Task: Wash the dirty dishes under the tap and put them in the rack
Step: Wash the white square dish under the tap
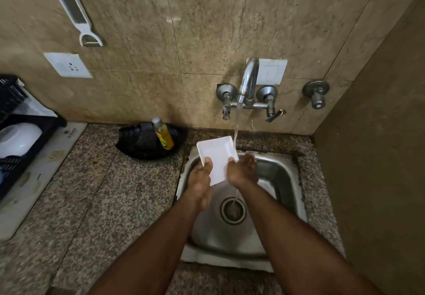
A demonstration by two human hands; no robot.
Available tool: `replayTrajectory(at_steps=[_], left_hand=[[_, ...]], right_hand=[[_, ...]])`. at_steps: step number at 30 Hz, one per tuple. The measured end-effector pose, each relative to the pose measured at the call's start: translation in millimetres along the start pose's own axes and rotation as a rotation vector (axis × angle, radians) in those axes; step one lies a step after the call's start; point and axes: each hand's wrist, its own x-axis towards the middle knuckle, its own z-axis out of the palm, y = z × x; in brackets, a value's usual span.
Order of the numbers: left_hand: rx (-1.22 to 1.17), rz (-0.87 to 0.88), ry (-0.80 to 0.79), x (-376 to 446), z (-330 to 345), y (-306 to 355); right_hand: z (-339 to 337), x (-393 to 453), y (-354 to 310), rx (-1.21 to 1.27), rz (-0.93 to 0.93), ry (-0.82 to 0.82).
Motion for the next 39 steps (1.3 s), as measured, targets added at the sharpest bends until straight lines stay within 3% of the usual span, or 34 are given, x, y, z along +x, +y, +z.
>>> replayTrajectory(at_steps=[2, 4, 6, 10, 13, 14, 17, 18, 20, 22, 24, 27, 32, 34, 36, 39], left_hand=[[0.007, -0.012, 0.012, 3, -2, 7], [0.032, -0.022, 0.056, 11, -5, 14], [0.115, -0.054, 0.072, 19, -10, 18], [0.294, -0.110, 0.033, 21, -11, 16], [0.390, -0.019, 0.116, 29, -4, 7], [0.548, 0.044, 0.165, 32, 0, 7], [1.406, 0.310, 0.262, 25, 16, 4], [1.590, 0.414, 0.220, 21, 22, 0], [1.790, 0.608, -0.042, 15, 35, -2], [1.819, 0.649, -0.389, 21, 40, -8], [1.776, 0.637, -0.531, 28, 39, -7], [1.862, 0.697, -0.497, 40, 38, -8], [1.713, 0.293, -0.210, 46, 53, -13], [1.693, 0.261, -0.136, 40, 57, -17], [1.717, 0.280, -0.139, 32, 59, -20], [1.755, 0.288, -0.268, 23, 52, -27]], right_hand=[[-11, 14, 4, 0.048, -0.064, -0.037], [-16, 14, 8, 0.313, -0.118, -0.144], [-25, 11, 10, 0.500, -0.081, -0.179], [-31, 13, 16, 0.631, 0.009, -0.158], [-36, 8, 25, 0.809, 0.053, -0.265], [-37, 6, 27, 0.870, 0.046, -0.284], [-37, 4, 32, 0.953, 0.041, -0.248], [-36, 3, 32, 0.944, 0.040, -0.210], [-33, 5, 31, 0.922, 0.011, -0.144], [-33, 5, 32, 0.939, -0.031, -0.108], [-30, 7, 36, 0.955, -0.075, -0.070], [-24, 11, 41, 0.882, -0.116, 0.048], [-26, 7, 35, 0.639, -0.115, 0.326], [-29, 4, 36, 0.611, -0.140, 0.380], [-33, 3, 37, 0.646, -0.124, 0.412], [-40, 8, 41, 0.643, -0.062, 0.438]])
